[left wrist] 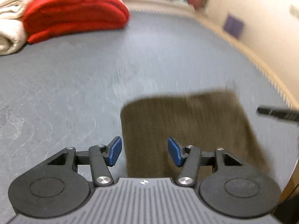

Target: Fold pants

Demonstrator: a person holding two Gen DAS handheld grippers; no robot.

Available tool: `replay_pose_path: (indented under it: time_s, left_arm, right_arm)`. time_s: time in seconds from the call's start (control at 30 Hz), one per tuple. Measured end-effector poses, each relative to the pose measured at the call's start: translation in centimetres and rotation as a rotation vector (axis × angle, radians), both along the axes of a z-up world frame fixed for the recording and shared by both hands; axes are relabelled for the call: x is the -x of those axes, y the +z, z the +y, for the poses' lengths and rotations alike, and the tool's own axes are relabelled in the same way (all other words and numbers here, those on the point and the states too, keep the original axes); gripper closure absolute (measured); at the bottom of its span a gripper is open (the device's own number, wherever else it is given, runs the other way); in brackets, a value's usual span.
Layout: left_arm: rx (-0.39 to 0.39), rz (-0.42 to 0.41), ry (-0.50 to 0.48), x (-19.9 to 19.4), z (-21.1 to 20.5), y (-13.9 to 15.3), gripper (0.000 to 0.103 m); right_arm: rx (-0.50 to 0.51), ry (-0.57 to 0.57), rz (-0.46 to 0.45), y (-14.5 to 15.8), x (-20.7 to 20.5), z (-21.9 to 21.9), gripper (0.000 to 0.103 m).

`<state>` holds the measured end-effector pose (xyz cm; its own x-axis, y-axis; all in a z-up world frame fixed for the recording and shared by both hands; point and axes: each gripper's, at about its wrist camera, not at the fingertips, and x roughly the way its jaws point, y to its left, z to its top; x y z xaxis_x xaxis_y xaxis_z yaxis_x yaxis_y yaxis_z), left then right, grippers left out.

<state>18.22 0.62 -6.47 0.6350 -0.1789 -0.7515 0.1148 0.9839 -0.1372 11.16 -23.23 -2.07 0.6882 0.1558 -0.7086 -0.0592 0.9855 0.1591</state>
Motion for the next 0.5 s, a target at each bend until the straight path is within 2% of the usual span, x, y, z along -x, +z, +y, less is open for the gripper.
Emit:
replay_pose_path:
  time_s: [0.07,0.1,0.17,0.2,0.23,0.3,0.33,0.4,0.5]
  left_arm:
    - [0.059,-0.038,0.052,-0.7,0.0,0.2,0.044]
    - [0.083,-0.053,0.07,-0.9,0.0,0.2,0.049]
    - [0.112,-0.078,0.09,-1.1,-0.1,0.2,0.062]
    - [0.12,-0.086,0.094,-1.1,-0.3,0.1,0.075]
    - [0.122,-0.09,0.093,-1.3,-0.7,-0.3,0.084]
    - [0.09,-0.067,0.076,-1.7,-0.4,-1.5,0.086]
    - [0.042,-0.026,0.074,-1.9,-0.7,-3.0,0.087]
    - [-0.03,0.055,0.072,-2.7,-0.7,-5.7,0.087]
    - [-0.008,0.048,0.07,-3.4,-0.2,-6.3,0.085]
  right_arm:
    - [0.038,-0.028,-0.006,-0.5,-1.6,0.7,0.066]
    - [0.046,-0.039,-0.009,-0.9,-2.6,1.1,0.066]
    - [0.057,-0.049,-0.024,-1.6,-4.1,1.4,0.066]
    - [0.072,-0.06,-0.029,-2.1,-5.0,1.7,0.066]
    - [0.09,-0.072,-0.02,-2.7,-5.9,2.0,0.066]
    - [0.133,-0.099,0.044,-4.3,-7.4,2.6,0.063]
    - [0.144,-0.111,0.072,-5.3,-8.4,2.7,0.062]
    - [0.159,-0.118,0.072,-6.2,-9.3,2.8,0.062]
    - [0.205,-0.081,0.059,-7.0,-10.3,3.5,0.062]
